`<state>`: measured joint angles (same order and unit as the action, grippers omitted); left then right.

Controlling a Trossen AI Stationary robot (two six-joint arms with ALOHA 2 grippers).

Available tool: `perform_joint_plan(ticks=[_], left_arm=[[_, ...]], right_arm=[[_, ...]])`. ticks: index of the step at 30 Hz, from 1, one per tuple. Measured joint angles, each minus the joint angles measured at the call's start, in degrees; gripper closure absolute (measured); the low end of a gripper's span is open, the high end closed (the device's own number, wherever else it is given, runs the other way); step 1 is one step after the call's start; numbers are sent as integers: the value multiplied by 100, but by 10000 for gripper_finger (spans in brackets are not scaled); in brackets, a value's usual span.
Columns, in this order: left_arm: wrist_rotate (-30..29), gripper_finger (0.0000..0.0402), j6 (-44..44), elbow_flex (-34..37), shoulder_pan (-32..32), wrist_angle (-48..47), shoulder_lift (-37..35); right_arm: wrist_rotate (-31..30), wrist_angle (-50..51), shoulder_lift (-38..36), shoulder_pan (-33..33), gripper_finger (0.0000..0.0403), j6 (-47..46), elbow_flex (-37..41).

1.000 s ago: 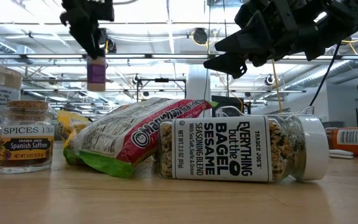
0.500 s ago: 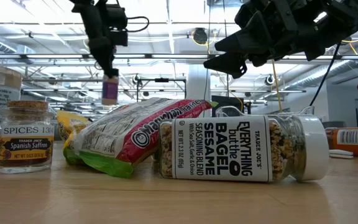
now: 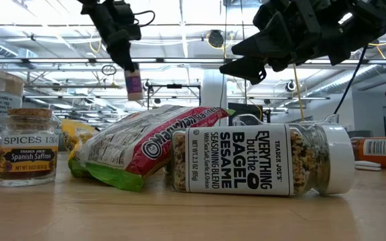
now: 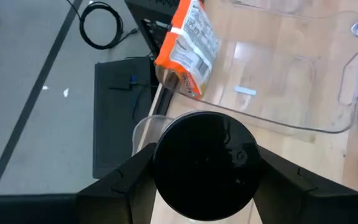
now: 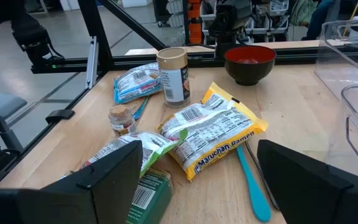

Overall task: Pick & Place Food Item
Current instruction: Put the purple seasoning bottle into the left transparent bin

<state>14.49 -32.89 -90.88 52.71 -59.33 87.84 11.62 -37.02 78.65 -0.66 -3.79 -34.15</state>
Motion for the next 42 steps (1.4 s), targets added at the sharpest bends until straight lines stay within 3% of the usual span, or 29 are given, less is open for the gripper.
perform_joint_plan(ticks=[10,22,42], left_arm=[[198,189,104,515,351,380,26],[61,189,90,1274,342,979,60],[-371,189,408,1347,-126,985,896]], right_arm=[[-443,-2,0,0,94,-4,0],[-433,-2,0,0,94,-4,0],[-431,14,2,0,94,-4,0]])
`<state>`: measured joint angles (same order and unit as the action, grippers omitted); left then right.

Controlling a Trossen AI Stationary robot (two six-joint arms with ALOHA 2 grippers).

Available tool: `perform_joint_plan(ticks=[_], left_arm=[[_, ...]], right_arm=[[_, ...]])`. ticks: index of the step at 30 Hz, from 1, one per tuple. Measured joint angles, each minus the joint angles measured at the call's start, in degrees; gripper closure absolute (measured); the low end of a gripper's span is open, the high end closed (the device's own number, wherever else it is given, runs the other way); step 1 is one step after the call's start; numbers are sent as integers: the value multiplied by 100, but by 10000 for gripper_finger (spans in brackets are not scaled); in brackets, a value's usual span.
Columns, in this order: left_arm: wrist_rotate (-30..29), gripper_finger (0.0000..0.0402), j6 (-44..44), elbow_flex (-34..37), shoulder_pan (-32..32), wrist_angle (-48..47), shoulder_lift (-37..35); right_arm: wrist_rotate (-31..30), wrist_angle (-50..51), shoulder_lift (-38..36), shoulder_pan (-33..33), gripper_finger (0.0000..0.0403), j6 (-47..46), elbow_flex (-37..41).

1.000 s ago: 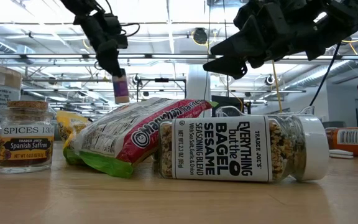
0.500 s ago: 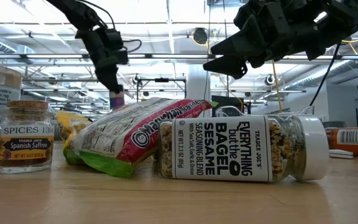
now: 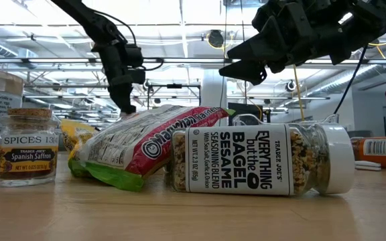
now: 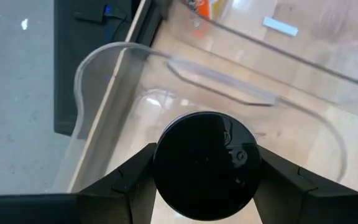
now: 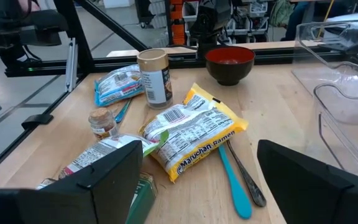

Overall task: Pick & Place Food Item
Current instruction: Put the purple seasoning bottle into the left transparent bin

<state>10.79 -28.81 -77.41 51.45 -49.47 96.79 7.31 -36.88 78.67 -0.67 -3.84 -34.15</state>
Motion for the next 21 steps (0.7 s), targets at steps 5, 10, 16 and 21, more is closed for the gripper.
perform_joint_plan(ticks=[5,10,16,21], left_arm=[[13,189,211,0,-184,-58,0],[-85,189,342,0,-365,-48,0],[-190,189,550,0,-392,-35,0],[-195,189,600,58,-392,25,-4]], right_arm=[[-1,27,-1,0,94,0,0],[0,28,0,0,94,0,0],[0,28,0,2,94,0,0],[0,28,0,2,94,-101,0]])
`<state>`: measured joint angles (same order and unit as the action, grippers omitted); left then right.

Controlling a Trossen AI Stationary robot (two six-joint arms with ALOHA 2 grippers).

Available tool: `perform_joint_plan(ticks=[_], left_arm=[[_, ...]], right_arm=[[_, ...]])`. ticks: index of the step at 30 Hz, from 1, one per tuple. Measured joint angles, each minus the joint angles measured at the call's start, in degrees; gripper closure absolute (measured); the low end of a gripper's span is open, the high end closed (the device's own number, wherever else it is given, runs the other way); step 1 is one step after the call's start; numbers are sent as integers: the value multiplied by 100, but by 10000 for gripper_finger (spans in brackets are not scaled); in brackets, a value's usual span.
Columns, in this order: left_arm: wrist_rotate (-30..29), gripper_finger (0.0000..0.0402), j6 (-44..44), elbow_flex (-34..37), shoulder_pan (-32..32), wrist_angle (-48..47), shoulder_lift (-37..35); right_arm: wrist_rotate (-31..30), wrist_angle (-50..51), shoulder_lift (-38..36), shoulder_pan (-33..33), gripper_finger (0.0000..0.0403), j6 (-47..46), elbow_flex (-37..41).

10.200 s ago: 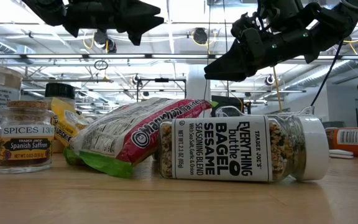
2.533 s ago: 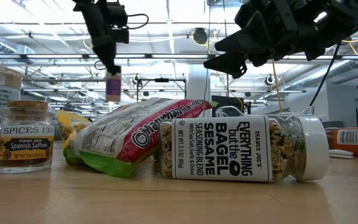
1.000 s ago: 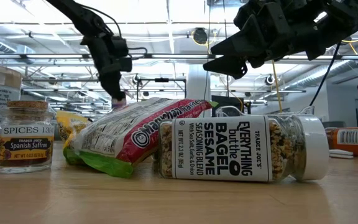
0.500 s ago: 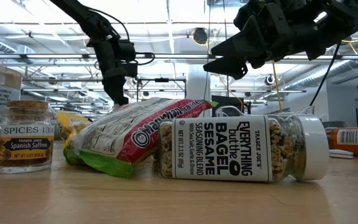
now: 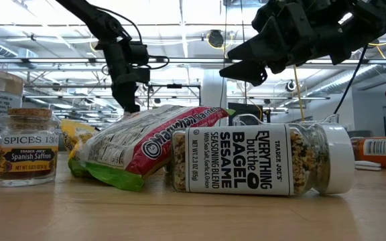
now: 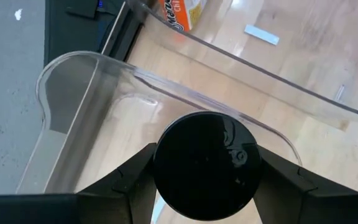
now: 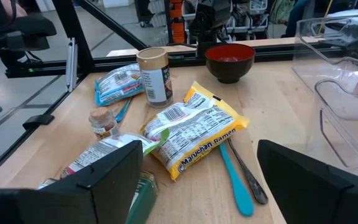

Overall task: Pick & Place Food Item
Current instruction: Put the purple seasoning bottle into the left transparent bin

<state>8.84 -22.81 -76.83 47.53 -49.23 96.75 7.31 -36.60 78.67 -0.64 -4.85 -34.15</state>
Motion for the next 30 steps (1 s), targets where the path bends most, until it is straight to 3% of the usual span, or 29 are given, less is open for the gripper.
perform_joint_plan(ticks=[9,24,30], left_arm=[[9,189,-28,620,24,447,-20],[164,189,-66,657,39,568,-11],[166,161,-125,659,43,491,-7]], right_arm=[[0,0,0,0,94,-6,0],[0,0,0,0,94,-6,0],[-1,2,0,0,94,-5,0]])
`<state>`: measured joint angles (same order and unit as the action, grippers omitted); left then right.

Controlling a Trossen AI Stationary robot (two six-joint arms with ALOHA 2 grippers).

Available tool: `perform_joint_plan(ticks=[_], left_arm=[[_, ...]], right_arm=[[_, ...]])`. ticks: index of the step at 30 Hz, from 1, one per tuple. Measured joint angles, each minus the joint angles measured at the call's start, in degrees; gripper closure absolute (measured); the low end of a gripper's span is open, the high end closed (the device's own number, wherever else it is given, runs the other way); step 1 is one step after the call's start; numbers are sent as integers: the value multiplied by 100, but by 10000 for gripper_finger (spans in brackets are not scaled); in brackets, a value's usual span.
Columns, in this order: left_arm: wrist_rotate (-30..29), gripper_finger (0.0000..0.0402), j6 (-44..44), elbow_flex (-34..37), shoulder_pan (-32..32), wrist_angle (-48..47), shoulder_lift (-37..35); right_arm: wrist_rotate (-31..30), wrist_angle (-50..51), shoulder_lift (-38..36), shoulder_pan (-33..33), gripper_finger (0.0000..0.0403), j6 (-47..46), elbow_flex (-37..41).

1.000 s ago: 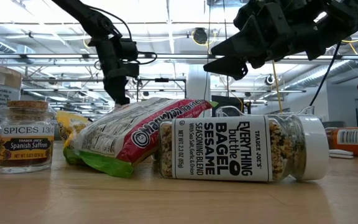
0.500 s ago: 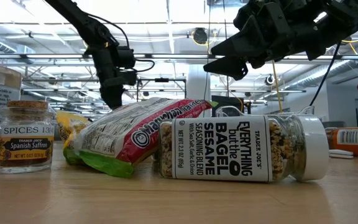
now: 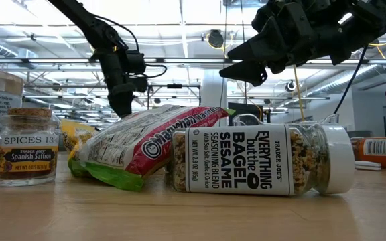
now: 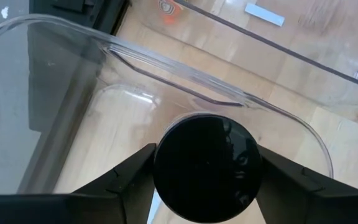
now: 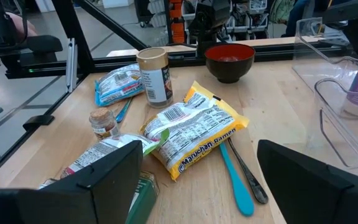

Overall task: Pick & Place Food Item
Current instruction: Put the purple seasoning bottle into the left transparent bin

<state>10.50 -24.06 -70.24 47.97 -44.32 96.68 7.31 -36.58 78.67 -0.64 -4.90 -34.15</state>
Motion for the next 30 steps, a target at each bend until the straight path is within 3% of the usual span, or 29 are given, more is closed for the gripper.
perform_joint_plan(ticks=[30], left_arm=[[-15,139,-19,-74,0,-56,13]], right_arm=[[-2,0,0,0,94,1,0]])
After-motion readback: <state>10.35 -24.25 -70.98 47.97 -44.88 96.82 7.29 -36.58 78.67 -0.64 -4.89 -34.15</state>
